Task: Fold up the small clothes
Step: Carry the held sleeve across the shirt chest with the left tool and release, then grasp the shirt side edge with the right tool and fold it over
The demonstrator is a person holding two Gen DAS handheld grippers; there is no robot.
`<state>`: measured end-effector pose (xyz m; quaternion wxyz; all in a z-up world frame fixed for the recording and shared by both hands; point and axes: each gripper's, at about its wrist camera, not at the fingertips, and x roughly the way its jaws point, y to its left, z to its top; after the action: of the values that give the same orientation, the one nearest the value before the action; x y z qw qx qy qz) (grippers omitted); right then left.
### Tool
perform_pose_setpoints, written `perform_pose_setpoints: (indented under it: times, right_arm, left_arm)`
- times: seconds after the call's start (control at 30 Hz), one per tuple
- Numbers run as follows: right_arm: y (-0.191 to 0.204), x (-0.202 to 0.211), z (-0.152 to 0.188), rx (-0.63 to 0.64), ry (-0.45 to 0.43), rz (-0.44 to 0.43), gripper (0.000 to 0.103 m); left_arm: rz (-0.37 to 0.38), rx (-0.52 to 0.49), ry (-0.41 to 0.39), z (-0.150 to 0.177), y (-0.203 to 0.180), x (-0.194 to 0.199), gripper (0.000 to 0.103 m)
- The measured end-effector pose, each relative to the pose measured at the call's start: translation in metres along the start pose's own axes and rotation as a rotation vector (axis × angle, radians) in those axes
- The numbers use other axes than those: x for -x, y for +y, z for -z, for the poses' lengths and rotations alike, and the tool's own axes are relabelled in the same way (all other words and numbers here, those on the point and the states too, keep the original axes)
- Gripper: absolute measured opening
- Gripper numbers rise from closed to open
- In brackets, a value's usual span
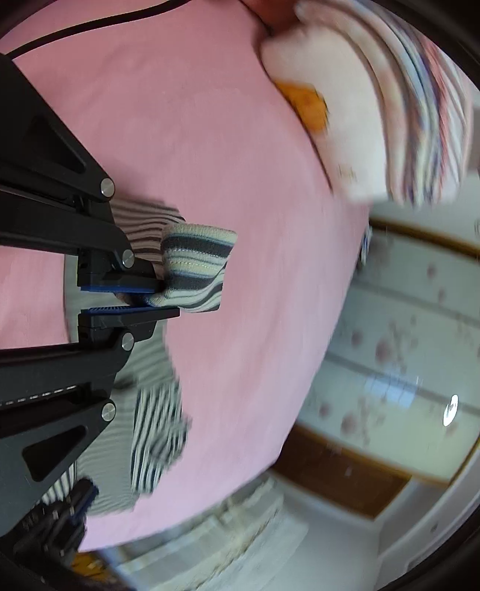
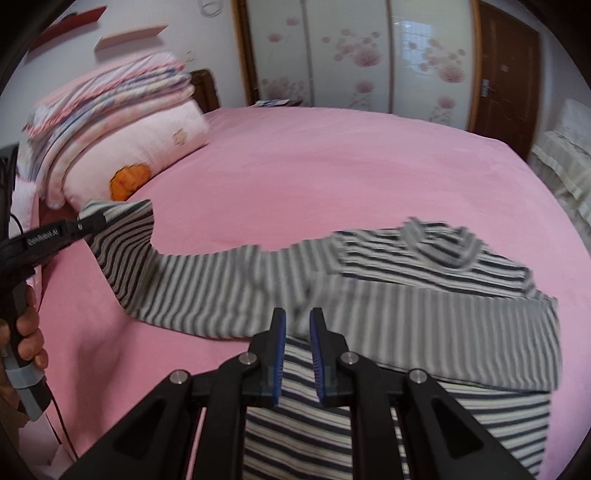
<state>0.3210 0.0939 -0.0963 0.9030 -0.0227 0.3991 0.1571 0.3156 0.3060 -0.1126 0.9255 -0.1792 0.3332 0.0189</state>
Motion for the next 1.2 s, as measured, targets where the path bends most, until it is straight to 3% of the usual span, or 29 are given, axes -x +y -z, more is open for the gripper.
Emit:
perform_pose_setpoints:
  times: [0.2, 0.33, 0.5, 0.67, 0.8, 0.87, 0.97, 1.1, 1.2]
  right_arm:
    - [-0.071, 0.027, 0.028, -0.062, -0.007, 0.070, 0.013]
    - [-0.117, 0.033, 0.054, -0.118, 0.020, 0.092, 0.013]
    - [-0.159, 0.030, 0.084, -0.164, 0.072, 0.102, 0.013]
    - [-0.185, 0.022, 0.104, -0.203, 0.134, 0.065, 0.013]
    - [-0.189, 0.016, 0.105, -0.211, 0.138, 0.030, 0.014]
    - [-0.185, 0.014, 0.103, -0.207, 0.136, 0.011, 0.015]
    - [-0.183, 0.007, 0.097, -0.213, 0.129, -0.031, 0.026]
    - [-0.186, -0.004, 0.089, -0.242, 0.130, -0.092, 0.032]
    - [-0.190, -0.017, 0.081, -0.271, 0.138, -0.134, 0.032]
  left_arm:
    - [0.177, -0.049, 0.057, 0.015, -0.111, -0.022, 0.003]
    - [0.258, -0.063, 0.160, 0.063, -0.179, -0.057, 0.004]
    - [0.232, -0.100, 0.323, 0.136, -0.221, -0.102, 0.005]
    - [0.211, -0.118, 0.421, 0.185, -0.217, -0.115, 0.029]
    - [0.230, -0.144, 0.395, 0.191, -0.209, -0.094, 0.049]
    - [0.226, -0.158, 0.373, 0.185, -0.201, -0.085, 0.053]
    - [0.215, -0.164, 0.326, 0.175, -0.175, -0.061, 0.060]
    - [0.072, -0.218, 0.254, 0.164, -0.130, -0.040, 0.063]
    - [-0.055, -0.201, 0.260, 0.159, -0.088, -0.046, 0.063]
